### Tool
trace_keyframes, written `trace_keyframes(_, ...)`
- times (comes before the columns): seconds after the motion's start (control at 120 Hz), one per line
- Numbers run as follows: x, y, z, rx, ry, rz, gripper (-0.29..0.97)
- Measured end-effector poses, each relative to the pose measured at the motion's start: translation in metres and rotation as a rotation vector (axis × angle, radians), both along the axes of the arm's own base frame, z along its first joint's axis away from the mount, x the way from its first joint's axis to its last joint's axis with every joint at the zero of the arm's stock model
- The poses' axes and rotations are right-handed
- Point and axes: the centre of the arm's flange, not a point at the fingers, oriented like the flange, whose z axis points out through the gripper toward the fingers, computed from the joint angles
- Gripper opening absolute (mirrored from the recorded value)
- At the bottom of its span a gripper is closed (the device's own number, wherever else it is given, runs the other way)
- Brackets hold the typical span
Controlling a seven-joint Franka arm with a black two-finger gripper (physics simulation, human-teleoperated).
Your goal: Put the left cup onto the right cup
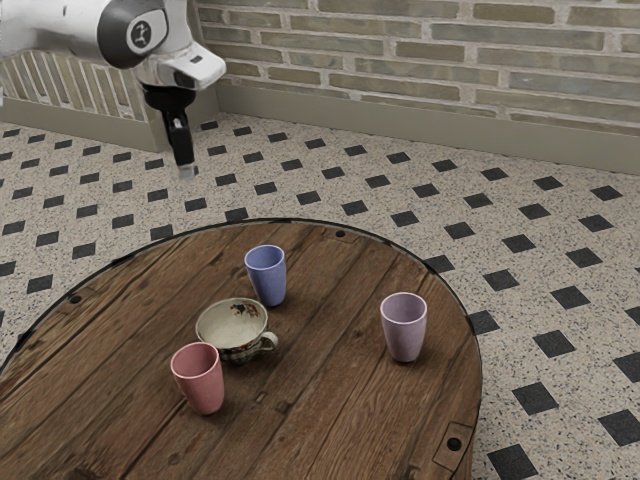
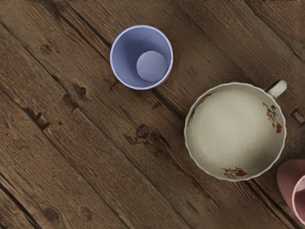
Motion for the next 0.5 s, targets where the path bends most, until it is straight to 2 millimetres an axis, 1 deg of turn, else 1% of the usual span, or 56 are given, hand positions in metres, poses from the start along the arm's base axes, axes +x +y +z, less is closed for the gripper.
trace_keyframes(0.042,0.004,-0.001,-0.007,-0.008,0.006,-0.007,0.68)
trace_keyframes(0.075,0.010,-0.001,-0.018,-0.012,0.016,-0.010,0.68)
trace_keyframes(0.175,0.043,0.009,-0.072,-0.015,0.061,-0.011,0.68)
trace_keyframes(0.233,0.064,0.004,-0.098,-0.006,0.070,-0.032,0.68)
trace_keyframes(0.283,0.076,-0.001,-0.119,-0.001,0.081,-0.049,0.68)
trace_keyframes(0.383,0.090,-0.008,-0.159,0.006,0.107,-0.079,0.68)
trace_keyframes(0.5,0.100,-0.009,-0.196,0.011,0.116,-0.101,0.68)
